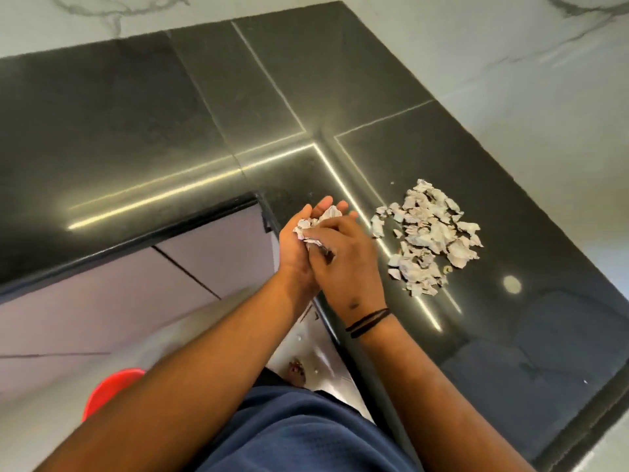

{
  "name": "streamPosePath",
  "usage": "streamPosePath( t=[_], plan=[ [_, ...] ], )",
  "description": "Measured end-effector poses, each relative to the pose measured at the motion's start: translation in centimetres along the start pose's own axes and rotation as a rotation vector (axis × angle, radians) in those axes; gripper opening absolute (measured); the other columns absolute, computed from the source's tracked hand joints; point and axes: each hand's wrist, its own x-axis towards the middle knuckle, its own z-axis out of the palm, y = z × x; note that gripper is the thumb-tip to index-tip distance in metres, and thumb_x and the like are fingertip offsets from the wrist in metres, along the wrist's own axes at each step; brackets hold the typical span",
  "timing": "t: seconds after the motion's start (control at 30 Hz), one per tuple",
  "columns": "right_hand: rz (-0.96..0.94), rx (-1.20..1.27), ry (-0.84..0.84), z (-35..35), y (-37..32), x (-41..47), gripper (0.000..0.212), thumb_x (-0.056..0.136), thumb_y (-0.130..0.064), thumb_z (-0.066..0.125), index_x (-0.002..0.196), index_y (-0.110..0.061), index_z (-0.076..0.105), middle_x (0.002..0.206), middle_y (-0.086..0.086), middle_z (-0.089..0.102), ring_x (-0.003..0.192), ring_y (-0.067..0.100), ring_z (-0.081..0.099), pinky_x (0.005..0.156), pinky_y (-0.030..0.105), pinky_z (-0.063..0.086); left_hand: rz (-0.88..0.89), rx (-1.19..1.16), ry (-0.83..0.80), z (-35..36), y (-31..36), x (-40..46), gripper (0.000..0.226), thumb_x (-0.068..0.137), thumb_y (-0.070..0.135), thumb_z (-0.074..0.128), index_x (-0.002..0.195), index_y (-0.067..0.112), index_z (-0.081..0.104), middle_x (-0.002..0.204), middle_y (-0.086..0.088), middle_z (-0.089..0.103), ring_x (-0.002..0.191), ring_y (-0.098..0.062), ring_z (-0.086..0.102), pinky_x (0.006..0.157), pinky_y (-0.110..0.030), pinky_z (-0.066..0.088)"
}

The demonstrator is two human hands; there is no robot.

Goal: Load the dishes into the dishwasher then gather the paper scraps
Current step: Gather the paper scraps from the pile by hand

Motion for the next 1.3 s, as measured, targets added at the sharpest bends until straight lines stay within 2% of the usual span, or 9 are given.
streamPosePath(
  t=[0.17,0.37,0.57,0.73,0.83,0.93,1.13,1.2,1.3],
  plan=[
    [-0.188,0.07,-0.088,4.4,-4.8,-1.9,0.035,0.084,-0.011,0.069,0.119,-0.008,0.07,0.114,0.009,0.062,0.104,0.027,0.057,0.094,0.036,0.05,0.182,-0.101,-0.01,-4.8,5.0,-3.8,0.027,0.103,0.031,0.044,0.104,0.013,0.064,0.108,-0.011,0.07,0.097,-0.03,0.069,0.099,-0.043,0.049],
    [-0.433,0.194,-0.224,11.7,-10.4,-6.9,0.035,0.089,-0.006,0.067,0.123,-0.002,0.067,0.123,0.017,0.06,0.118,0.028,0.054,0.101,0.051,0.047,0.387,-0.253,0.043,-13.1,10.8,-11.6,0.036,0.103,0.029,0.043,0.092,0.011,0.073,0.11,-0.013,0.07,0.1,-0.032,0.068,0.099,-0.043,0.048],
    [-0.473,0.335,-0.328,20.2,-15.7,-14.8,0.034,0.089,-0.005,0.068,0.123,0.002,0.067,0.123,0.02,0.06,0.114,0.032,0.058,0.099,0.036,0.049,0.531,-0.377,0.244,-25.0,14.5,-20.4,0.039,0.102,0.024,0.043,0.088,0.006,0.074,0.108,-0.016,0.07,0.1,-0.034,0.066,0.097,-0.042,0.051],
    [-0.431,0.442,-0.458,30.3,-17.5,-23.6,0.029,0.088,0.001,0.067,0.116,0.007,0.069,0.117,0.022,0.062,0.109,0.037,0.058,0.098,0.037,0.048,0.592,-0.472,0.361,-37.7,14.5,-25.3,0.031,0.102,0.024,0.042,0.094,0.008,0.067,0.1,-0.013,0.07,0.092,-0.026,0.068,0.085,-0.033,0.058],
    [-0.326,0.484,-0.522,37.4,-16.6,-28.9,0.028,0.087,0.002,0.063,0.114,0.008,0.069,0.115,0.021,0.062,0.112,0.034,0.059,0.098,0.039,0.049,0.609,-0.517,0.409,-46.7,14.2,-25.7,0.022,0.103,0.024,0.045,0.099,0.01,0.061,0.096,-0.01,0.066,0.09,-0.022,0.066,0.082,-0.031,0.057],
    [-0.08,0.509,-0.57,43.9,-14.9,-33.2,0.03,0.086,-0.001,0.059,0.113,0.004,0.07,0.114,0.016,0.062,0.111,0.031,0.06,0.097,0.038,0.05,0.596,-0.533,0.509,-54.7,13.7,-24.9,0.021,0.103,0.026,0.045,0.107,0.011,0.059,0.102,-0.007,0.063,0.091,-0.023,0.065,0.081,-0.032,0.057],
    [0.281,0.436,-0.615,57.0,-9.7,-38.8,0.032,0.082,-0.014,0.054,0.106,-0.007,0.075,0.112,0.011,0.07,0.108,0.026,0.064,0.098,0.042,0.049,0.626,-0.649,0.612,-67.0,13.8,-20.8,0.026,0.099,0.021,0.046,0.096,0.007,0.068,0.103,-0.017,0.065,0.095,-0.033,0.064,0.098,-0.04,0.05],
    [0.468,0.428,-0.622,61.1,-7.6,-39.4,0.028,0.079,-0.018,0.055,0.095,-0.008,0.076,0.099,0.007,0.073,0.095,0.023,0.066,0.09,0.037,0.053,0.605,-0.636,0.633,-70.7,13.4,-18.9,0.026,0.093,0.019,0.051,0.095,0.002,0.071,0.107,-0.02,0.063,0.098,-0.035,0.063,0.107,-0.043,0.045],
    [0.685,0.468,-0.692,66.0,-5.2,-39.1,0.012,0.079,-0.012,0.059,0.07,-0.011,0.066,0.062,-0.009,0.058,0.062,0.012,0.051,0.07,0.029,0.045,0.575,-0.602,0.59,-74.6,15.1,-16.9,0.047,0.098,0.027,0.045,0.128,-0.005,0.06,0.135,-0.029,0.056,0.125,-0.042,0.056,0.118,-0.051,0.034]
  ],
)
